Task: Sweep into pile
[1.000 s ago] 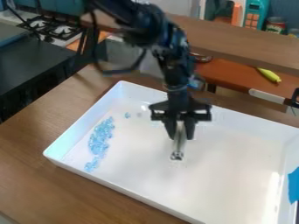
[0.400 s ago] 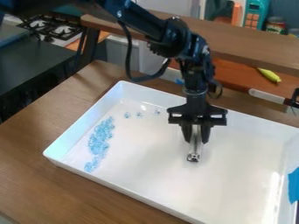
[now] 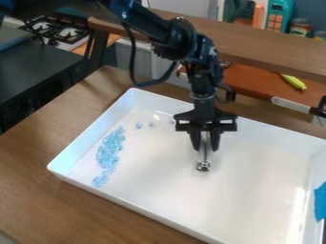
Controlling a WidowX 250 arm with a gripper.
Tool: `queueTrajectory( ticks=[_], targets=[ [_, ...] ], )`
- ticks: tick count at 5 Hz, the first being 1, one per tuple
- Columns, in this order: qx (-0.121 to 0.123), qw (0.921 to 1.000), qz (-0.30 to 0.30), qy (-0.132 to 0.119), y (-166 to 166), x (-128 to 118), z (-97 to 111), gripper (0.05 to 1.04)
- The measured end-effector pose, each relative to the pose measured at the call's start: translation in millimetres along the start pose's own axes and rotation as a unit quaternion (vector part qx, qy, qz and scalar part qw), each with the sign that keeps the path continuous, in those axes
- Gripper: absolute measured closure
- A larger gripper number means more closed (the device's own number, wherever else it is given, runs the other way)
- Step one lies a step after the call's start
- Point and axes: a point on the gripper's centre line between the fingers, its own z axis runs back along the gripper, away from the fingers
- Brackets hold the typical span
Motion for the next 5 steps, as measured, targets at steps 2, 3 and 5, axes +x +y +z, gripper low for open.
queueTrajectory(
  ticks=[2, 3, 5],
  targets=[
    [0.001, 0.9994, 0.034, -0.002, 19.6, 8.9, 2.6, 0.704],
    [0.000, 0.9978, 0.066, -0.001, 32.2, 13.5, 4.4, 0.704],
    [0.002, 0.9939, 0.110, -0.007, 49.1, 18.9, 5.5, 0.704]
  ],
)
